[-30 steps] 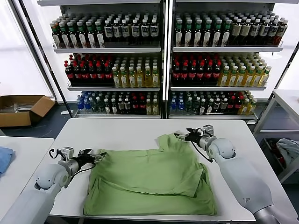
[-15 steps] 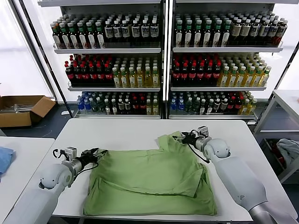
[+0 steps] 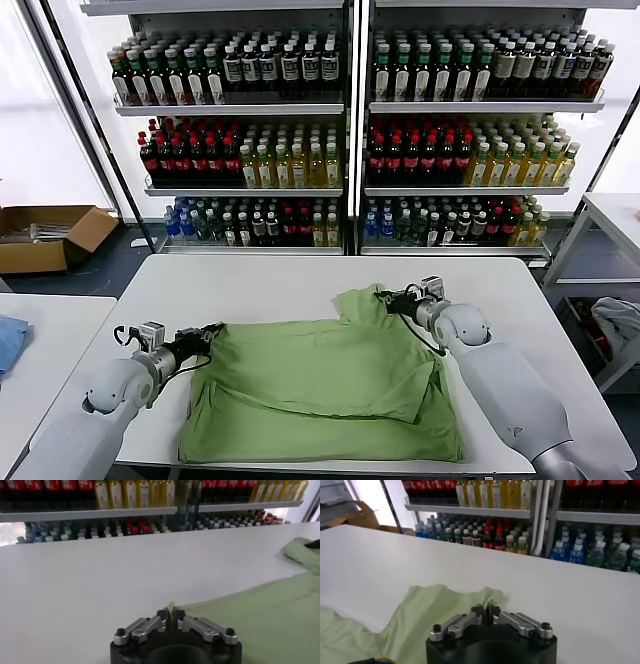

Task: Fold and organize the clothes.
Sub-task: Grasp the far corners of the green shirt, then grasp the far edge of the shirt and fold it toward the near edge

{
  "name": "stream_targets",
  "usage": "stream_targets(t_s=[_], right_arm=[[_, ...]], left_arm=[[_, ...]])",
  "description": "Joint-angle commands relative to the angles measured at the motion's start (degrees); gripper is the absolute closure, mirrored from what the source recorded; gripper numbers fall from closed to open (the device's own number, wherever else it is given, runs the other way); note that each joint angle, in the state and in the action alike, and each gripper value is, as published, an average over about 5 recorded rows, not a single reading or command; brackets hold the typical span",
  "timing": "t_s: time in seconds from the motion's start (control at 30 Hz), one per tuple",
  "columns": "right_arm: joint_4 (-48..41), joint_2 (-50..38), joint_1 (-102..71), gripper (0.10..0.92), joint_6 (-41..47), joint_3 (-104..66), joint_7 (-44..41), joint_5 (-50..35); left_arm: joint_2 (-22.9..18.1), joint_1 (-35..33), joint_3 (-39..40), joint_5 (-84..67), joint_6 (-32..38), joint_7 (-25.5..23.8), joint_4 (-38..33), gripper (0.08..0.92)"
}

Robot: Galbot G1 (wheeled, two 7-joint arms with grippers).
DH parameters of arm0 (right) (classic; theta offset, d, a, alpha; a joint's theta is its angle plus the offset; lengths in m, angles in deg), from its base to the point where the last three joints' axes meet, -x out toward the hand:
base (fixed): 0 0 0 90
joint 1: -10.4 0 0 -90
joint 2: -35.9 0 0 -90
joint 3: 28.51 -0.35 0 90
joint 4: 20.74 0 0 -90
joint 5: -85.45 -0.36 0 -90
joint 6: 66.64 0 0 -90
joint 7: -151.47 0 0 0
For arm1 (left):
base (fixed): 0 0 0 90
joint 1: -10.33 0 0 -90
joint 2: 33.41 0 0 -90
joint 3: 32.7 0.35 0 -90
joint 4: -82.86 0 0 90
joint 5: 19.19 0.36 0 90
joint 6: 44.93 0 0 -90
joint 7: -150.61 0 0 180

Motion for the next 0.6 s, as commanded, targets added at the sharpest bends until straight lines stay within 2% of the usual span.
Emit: stream_targets(t_s=[0.03,0.37,0.6], right_arm=[[4.3,-0.4,-2.3,0.916,-0.4,-2.5,1.0,-1.7],[14.9,-3.1,-9.1,0.92,-0.5,-7.9,2.4,-3.8],[25.7,-6.8,-17.3,0.92,-0.7,-14.5,3.1,-5.7]], left_arm=[[-0.1,-0.4,-0.7,0.0,0.8,0.7,-1.9,0.838],[0.2,-0.4,-1.5,-0.2,1.0,1.8,-6.7,0.879],[0.5,-3.9,-4.9,-0.4,1.4,2.6,-12.4,0.888]])
